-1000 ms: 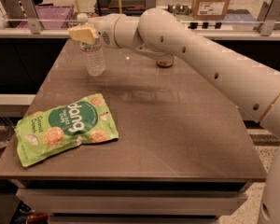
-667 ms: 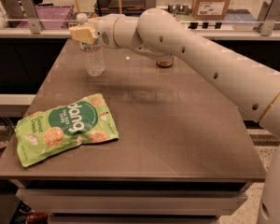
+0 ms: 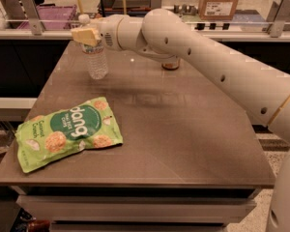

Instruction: Pick water bottle

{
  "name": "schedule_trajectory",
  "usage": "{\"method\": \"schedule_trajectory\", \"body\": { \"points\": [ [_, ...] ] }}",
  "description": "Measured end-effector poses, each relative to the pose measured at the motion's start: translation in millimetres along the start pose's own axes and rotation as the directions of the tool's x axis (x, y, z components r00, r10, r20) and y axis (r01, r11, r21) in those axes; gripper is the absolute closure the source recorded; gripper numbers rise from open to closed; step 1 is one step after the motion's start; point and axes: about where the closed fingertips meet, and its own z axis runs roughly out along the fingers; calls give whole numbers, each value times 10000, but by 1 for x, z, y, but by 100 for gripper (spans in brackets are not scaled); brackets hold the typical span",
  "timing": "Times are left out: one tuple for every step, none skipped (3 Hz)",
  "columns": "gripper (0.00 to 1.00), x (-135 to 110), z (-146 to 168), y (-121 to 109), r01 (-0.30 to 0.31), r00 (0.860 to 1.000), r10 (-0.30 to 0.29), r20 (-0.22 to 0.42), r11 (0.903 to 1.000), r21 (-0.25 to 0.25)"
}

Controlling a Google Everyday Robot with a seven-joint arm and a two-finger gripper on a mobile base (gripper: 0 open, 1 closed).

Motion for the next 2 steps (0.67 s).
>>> {"method": "schedule_trajectory", "body": {
  "points": [
    [100,-11,-8,-2,82,9999,-80,105,9998,-171],
    [100,-35,-24,-6,557,9980,-553,316,9984,-127]
  ]
}}
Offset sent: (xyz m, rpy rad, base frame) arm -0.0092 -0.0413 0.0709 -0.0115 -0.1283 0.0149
